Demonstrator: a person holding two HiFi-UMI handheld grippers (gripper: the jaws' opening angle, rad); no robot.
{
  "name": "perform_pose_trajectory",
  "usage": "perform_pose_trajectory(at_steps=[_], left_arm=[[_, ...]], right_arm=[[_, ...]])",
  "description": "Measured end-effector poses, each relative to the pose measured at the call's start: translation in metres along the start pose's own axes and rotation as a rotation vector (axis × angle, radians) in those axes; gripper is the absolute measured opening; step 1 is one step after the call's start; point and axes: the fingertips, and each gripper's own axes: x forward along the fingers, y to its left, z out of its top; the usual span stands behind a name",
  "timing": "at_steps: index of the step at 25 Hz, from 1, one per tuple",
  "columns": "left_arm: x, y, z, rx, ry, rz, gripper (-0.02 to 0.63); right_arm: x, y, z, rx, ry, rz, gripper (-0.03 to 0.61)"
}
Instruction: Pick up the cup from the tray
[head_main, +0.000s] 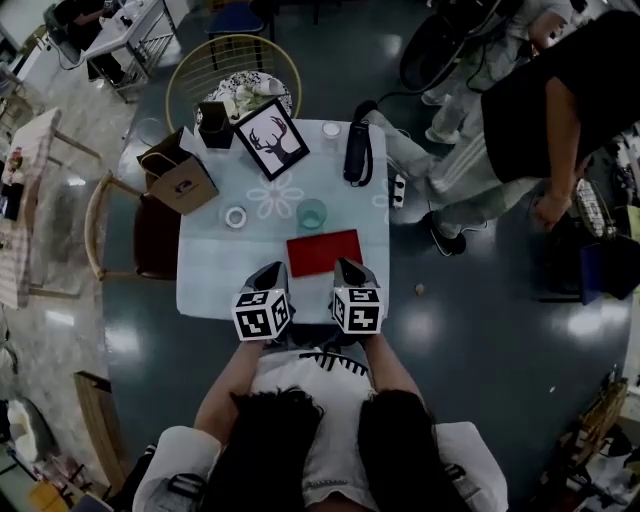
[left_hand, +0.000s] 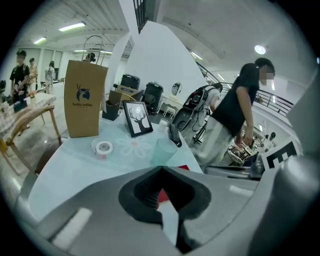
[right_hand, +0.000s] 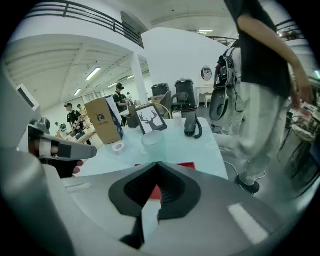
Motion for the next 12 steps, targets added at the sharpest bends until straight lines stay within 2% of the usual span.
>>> perform_pose_trajectory(at_steps=[12], left_arm=[[0.0052,-0.0079,-0.0071,0.021,0.016,-0.011,0.000]], right_arm=[[-0.0029,-0.0090,-0.0105,0.002,0.011,-0.019,0.024]])
